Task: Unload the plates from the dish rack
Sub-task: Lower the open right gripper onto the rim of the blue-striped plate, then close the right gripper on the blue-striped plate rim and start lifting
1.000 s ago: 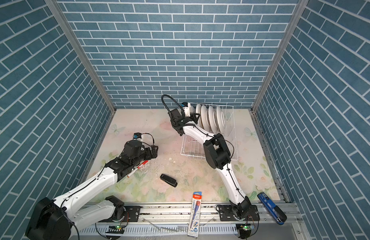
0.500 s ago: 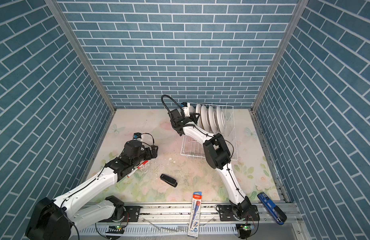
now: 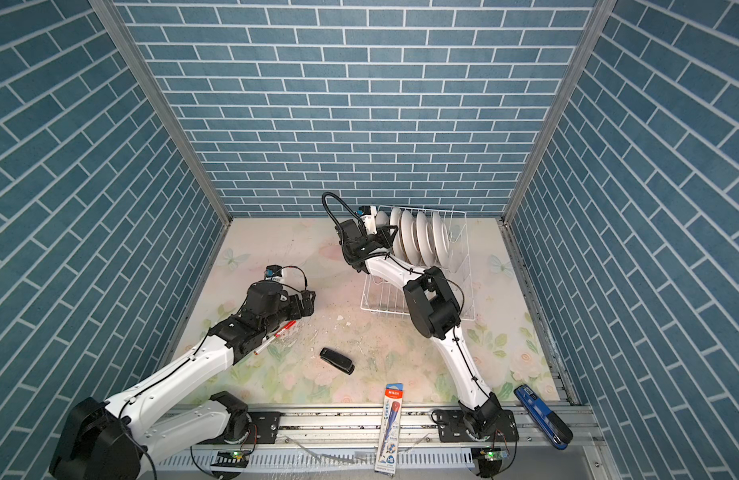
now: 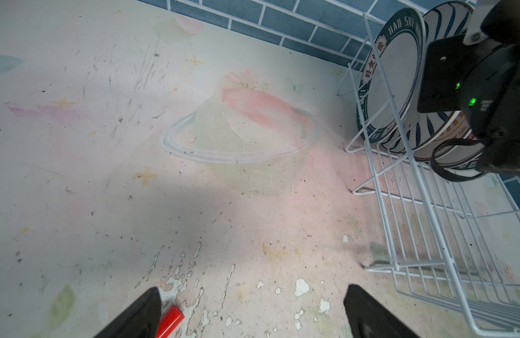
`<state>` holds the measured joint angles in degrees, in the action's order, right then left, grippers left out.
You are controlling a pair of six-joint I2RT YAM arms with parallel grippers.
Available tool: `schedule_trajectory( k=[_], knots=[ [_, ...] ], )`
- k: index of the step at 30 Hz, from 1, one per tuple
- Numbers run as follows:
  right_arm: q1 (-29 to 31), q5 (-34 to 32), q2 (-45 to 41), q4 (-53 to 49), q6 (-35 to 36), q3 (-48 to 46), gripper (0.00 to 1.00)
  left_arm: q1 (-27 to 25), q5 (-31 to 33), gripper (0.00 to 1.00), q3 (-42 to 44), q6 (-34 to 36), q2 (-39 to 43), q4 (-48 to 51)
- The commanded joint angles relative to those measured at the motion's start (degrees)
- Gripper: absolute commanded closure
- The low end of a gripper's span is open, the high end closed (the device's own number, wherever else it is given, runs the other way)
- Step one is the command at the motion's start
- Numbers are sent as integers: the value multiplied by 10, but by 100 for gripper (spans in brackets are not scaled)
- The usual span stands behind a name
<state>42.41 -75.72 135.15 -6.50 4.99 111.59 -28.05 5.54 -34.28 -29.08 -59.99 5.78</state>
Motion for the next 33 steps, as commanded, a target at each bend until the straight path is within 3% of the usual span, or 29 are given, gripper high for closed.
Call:
schedule_trajectory(
  k=[1,9,11,33],
  knots=[
    [-4,-36,-9,81,106,-30,100,-3,7,0,-13,4,4,9],
    [3,-55,-2,338,316,-62,100,-3,7,0,-13,5,4,10],
    [3,-55,-3,364,341,-63,100,-3,7,0,-12,5,4,9],
    [12,-21,-31,411,402,-70,100,-3,8,0,-14,6,6,11]
  ],
)
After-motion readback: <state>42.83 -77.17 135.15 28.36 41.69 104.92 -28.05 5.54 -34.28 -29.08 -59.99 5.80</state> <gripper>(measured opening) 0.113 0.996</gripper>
